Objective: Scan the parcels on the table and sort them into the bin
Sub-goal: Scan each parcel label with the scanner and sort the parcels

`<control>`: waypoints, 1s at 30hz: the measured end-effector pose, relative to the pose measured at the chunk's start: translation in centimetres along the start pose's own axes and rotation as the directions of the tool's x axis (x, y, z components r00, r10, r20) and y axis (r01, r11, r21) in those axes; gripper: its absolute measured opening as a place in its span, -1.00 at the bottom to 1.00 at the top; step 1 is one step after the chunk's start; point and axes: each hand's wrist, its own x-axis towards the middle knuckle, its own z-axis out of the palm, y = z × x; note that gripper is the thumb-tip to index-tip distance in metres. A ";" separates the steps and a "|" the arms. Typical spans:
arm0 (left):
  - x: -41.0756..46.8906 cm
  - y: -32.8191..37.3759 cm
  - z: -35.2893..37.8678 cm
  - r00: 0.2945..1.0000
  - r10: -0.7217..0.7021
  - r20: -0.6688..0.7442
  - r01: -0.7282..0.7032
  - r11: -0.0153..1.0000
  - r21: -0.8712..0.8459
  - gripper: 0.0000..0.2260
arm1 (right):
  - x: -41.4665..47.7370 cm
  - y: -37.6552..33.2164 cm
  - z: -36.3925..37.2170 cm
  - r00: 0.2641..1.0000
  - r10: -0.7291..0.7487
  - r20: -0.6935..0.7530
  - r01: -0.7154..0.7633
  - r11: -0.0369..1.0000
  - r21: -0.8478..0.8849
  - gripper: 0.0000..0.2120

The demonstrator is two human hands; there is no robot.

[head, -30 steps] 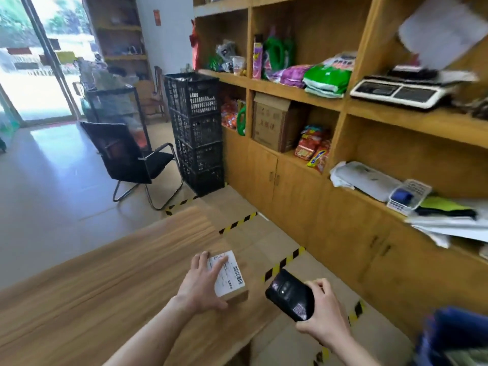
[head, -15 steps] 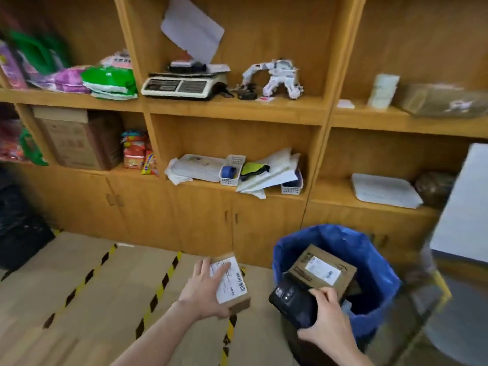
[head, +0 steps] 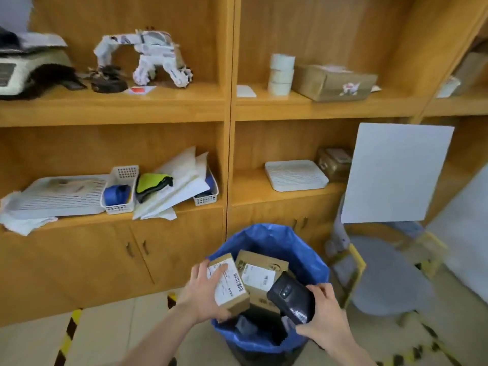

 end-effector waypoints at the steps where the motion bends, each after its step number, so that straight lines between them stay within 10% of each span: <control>1: 1.5 0.1 0.1 1.000 0.017 0.025 -0.017 1.000 0.015 0.10 | 0.8 0.2 0.0 1.000 0.025 -0.003 -0.025 1.000 0.002 -0.20; 30: 33.9 14.5 20.5 0.857 0.271 0.439 -0.341 0.936 0.089 0.07 | 24.2 19.3 9.3 0.822 0.550 0.149 -0.567 0.761 0.314 -0.35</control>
